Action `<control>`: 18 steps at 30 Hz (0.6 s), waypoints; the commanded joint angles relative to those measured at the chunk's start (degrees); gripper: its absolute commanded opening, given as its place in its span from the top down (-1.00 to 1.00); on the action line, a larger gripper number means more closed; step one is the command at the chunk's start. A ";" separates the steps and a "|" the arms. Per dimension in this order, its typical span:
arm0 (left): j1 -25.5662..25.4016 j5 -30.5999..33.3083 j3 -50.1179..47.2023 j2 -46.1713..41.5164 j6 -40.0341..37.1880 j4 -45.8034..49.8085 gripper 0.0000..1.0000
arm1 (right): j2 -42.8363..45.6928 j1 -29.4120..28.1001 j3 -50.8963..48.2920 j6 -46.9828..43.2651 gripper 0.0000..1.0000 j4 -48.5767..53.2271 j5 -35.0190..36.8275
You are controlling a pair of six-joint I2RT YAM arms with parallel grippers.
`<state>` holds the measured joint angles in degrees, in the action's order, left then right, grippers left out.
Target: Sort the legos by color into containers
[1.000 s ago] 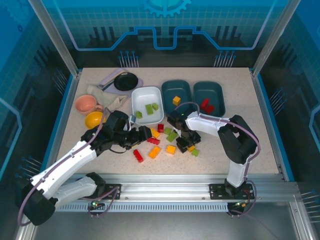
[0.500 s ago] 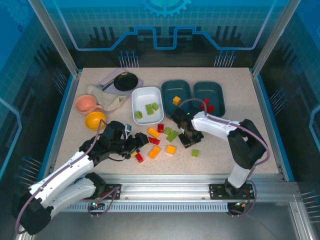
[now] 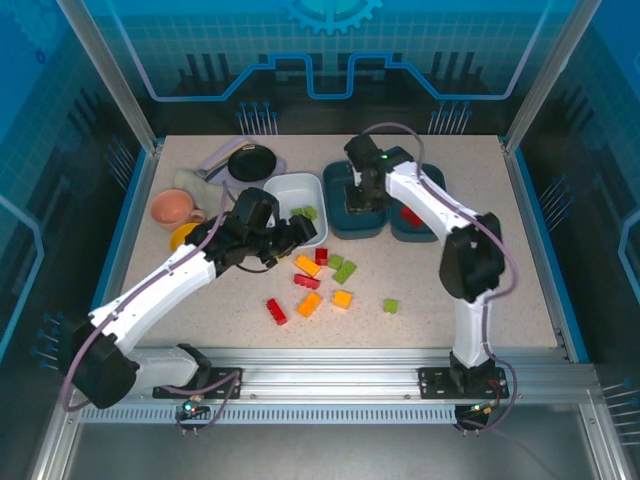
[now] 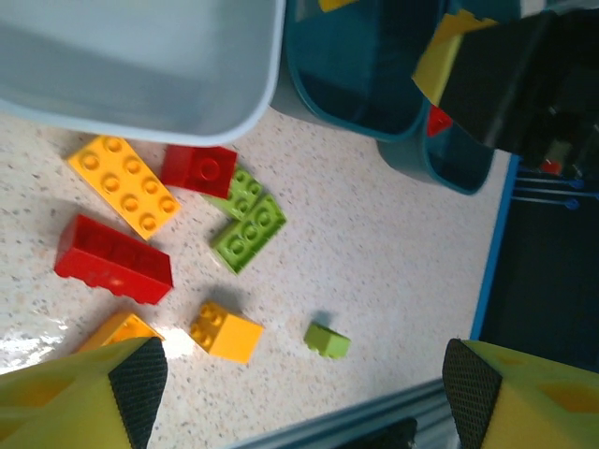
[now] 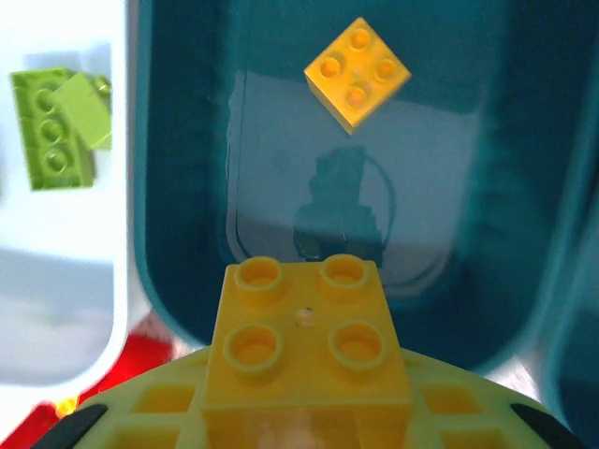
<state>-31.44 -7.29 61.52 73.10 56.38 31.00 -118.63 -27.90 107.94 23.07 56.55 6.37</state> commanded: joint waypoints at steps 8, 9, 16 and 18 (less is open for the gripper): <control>0.60 4.17 3.41 2.28 -1.66 6.46 -0.62 | -16.57 3.31 13.80 4.35 0.44 7.32 -7.07; 0.61 4.60 3.11 2.02 -1.37 7.10 -0.63 | -16.81 3.34 13.93 4.40 0.37 7.37 -7.09; 0.74 5.05 1.77 1.77 -0.27 10.83 -0.59 | -11.19 3.30 12.73 3.67 -0.19 6.11 -7.10; 0.68 4.94 1.76 2.32 -0.61 11.73 -0.56 | -8.45 3.13 12.05 3.31 -0.19 5.79 -6.67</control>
<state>-31.22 -3.38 63.57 75.79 55.55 39.46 -133.36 -24.93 119.39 26.94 61.32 0.58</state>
